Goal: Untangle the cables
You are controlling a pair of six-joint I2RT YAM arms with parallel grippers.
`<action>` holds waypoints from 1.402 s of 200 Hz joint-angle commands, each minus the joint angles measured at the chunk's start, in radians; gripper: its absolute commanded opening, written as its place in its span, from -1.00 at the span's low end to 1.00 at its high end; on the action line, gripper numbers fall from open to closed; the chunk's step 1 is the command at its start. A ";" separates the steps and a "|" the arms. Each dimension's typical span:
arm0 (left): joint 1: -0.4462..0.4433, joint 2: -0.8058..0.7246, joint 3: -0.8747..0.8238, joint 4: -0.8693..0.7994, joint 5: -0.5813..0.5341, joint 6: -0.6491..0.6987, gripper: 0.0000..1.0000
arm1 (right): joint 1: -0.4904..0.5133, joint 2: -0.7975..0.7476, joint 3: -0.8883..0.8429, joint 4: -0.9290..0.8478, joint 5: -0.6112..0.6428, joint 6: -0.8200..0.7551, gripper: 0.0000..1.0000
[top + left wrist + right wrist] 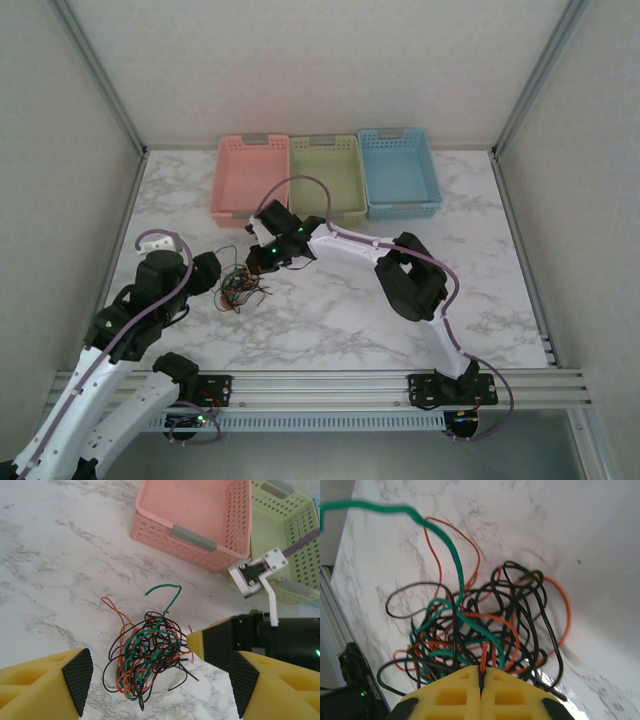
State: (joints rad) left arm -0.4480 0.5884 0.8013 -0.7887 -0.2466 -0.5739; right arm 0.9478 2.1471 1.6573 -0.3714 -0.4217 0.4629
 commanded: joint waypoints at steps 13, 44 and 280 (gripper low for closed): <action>-0.001 0.027 -0.037 0.032 0.013 -0.032 0.50 | 0.009 -0.180 -0.160 -0.006 0.047 -0.041 -1.00; -0.001 0.064 -0.097 0.092 0.093 -0.056 0.50 | 0.006 -0.305 -0.317 -0.004 0.108 -0.069 -1.00; -0.077 0.285 -0.258 0.416 0.425 -0.099 0.41 | -0.164 -0.487 -0.391 -0.092 0.179 -0.223 0.19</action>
State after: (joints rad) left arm -0.5159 0.8745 0.5667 -0.4046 0.1642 -0.6559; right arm 0.7876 1.5749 1.1751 -0.4179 -0.2520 0.3119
